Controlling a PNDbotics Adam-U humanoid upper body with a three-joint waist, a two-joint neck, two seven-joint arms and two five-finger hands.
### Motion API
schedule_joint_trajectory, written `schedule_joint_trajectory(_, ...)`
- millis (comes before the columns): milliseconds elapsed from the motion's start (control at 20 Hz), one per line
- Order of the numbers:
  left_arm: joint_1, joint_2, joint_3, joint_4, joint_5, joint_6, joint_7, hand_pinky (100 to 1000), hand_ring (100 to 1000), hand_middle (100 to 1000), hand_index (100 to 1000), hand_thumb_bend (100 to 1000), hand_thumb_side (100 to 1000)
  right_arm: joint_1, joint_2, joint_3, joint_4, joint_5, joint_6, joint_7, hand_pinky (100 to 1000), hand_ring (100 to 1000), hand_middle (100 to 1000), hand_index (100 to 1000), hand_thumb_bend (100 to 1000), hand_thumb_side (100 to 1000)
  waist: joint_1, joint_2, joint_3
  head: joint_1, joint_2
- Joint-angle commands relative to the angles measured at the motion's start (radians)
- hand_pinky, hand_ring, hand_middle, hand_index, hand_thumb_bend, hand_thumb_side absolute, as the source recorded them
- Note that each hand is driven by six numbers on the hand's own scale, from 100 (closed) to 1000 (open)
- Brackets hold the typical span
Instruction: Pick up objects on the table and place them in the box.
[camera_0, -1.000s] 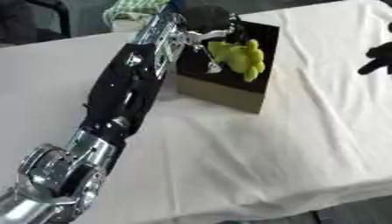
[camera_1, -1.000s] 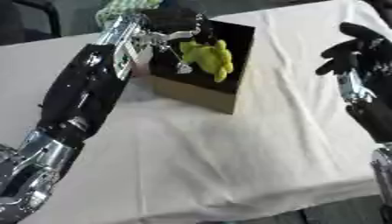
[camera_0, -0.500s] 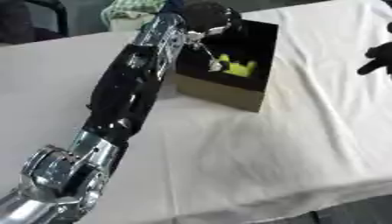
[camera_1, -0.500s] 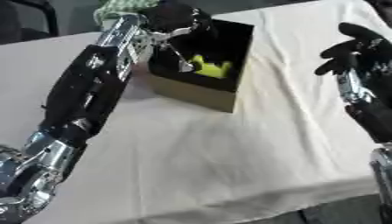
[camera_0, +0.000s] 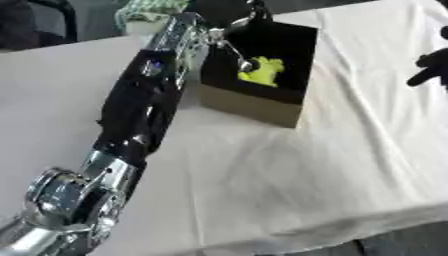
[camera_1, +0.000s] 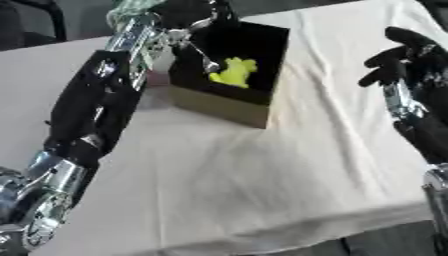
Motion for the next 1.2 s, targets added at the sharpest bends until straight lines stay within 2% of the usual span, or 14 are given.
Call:
schedule_joint_trajectory(50,-0.034,0.053,0.047,-0.039,0.053,0.058,-0.021,703,595,641,817,454,303,-0.004,-0.009,-0.004,-0.021,0.004,0.002,0.0,881,537,585,874,100,530,-0.01,-0.016,0.002,-0.004,-0.002)
schedule_joint_trajectory(250,-0.046,0.095,0.093,-0.029,0.091,0.136,-0.084,706,602,659,831,480,362,-0.001,-0.01,-0.005,-0.021,0.005,0.004,0.0,881,536,585,874,100,530,-0.013,-0.019,0.007,-0.005,-0.002)
schedule_joint_trajectory(450,-0.051,0.126,0.132,0.013,0.076,0.203,-0.141,713,615,682,848,517,425,0.0,-0.01,-0.004,-0.021,0.006,0.005,0.003,882,536,585,875,100,529,-0.014,-0.02,0.007,-0.006,-0.005)
schedule_joint_trajectory(500,-0.053,0.13,0.139,0.028,0.067,0.214,-0.158,716,619,690,854,613,172,0.0,-0.01,-0.004,-0.021,0.007,0.006,0.004,882,536,585,875,100,525,-0.014,-0.02,0.007,-0.006,-0.005)
schedule_joint_trajectory(550,-0.052,0.135,0.146,0.046,0.06,0.225,-0.178,717,621,692,856,537,458,0.001,-0.01,-0.004,-0.021,0.007,0.006,0.005,882,536,585,875,100,530,-0.014,-0.02,0.007,-0.006,-0.005)
schedule_joint_trajectory(850,-0.046,0.156,0.177,0.138,-0.004,0.261,-0.26,712,622,694,853,558,481,0.003,-0.009,-0.004,-0.021,0.01,0.009,0.008,883,536,584,875,100,530,-0.014,-0.019,0.007,-0.009,-0.005)
schedule_joint_trajectory(1200,-0.037,0.16,0.199,0.201,-0.077,0.292,-0.284,704,611,682,848,579,478,0.003,-0.008,-0.004,-0.021,0.012,0.011,0.01,883,535,583,875,100,530,-0.011,-0.016,0.006,-0.011,-0.003)
